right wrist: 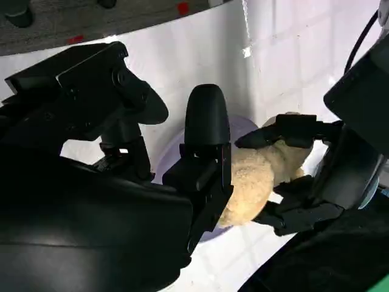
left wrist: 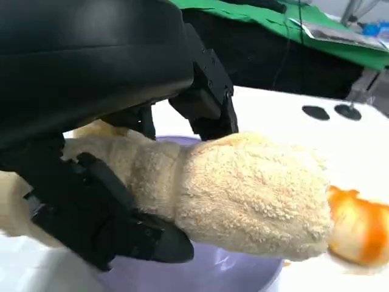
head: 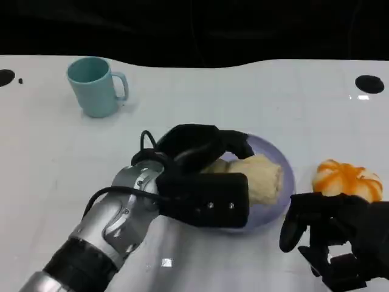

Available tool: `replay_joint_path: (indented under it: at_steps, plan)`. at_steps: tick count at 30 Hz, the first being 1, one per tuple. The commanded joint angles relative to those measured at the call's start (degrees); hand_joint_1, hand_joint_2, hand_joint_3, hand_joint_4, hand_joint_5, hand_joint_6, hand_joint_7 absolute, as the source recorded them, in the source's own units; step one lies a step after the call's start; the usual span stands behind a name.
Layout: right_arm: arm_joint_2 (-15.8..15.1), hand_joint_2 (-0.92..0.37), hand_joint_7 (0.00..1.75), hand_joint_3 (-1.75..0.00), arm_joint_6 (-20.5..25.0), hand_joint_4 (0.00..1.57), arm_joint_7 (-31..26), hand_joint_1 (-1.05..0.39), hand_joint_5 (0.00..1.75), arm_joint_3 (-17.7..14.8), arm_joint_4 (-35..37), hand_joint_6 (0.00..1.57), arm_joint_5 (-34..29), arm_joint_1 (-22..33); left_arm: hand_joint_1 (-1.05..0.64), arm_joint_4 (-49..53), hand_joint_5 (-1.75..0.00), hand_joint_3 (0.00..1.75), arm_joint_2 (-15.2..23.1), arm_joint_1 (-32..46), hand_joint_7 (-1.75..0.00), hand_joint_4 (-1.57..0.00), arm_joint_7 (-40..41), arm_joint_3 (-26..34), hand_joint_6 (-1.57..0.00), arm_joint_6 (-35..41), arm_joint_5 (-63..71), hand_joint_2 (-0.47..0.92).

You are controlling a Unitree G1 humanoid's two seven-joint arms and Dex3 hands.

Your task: Grasp the towel on the left side of the plate with the left hand and place it into the plate.

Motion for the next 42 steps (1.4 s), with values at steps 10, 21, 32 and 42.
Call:
replay_joint_path:
  at_steps: [10, 21, 32, 42]
  plan:
    - [-1.04, -0.54, 1.44, -1.11, -0.92, 0.7, 0.93, 0.02, 1.75, -1.45, 0.43, 0.69, 0.53, 0.03, -0.69, -10.06, -0.6, 0.15, 5.05, 0.51, -0.02, -0.18, -10.47, -0.48, -0.29, 6.11, 2.55, 0.92]
    - [-0.93, -0.55, 1.44, -1.11, -0.62, 0.71, 0.92, 0.02, 1.73, -1.42, 0.79, 0.7, 0.31, -0.36, -0.48, -25.67, -0.69, 0.24, 10.86, 9.58, -0.1, -0.49, -17.52, 9.54, -0.51, 10.47, -8.42, 0.92]
    - [-1.11, -0.55, 1.46, -1.11, -1.2, 0.71, 1.26, 0.03, 1.73, -1.72, 1.22, 0.69, 0.49, -0.32, -0.31, -42.83, -0.85, 0.27, 6.97, 24.06, -0.15, -0.71, -18.56, 22.71, -0.82, 25.29, -30.44, 0.92]
    - [-1.53, -0.56, 1.45, -1.08, 0.59, 0.7, 1.48, 0.02, 1.73, -1.45, 0.37, 0.69, 0.18, -0.74, -0.08, -59.96, -1.57, 1.29, 3.38, 30.3, -1.11, -0.7, -15.61, 34.41, -0.76, 54.84, -50.82, 0.46]
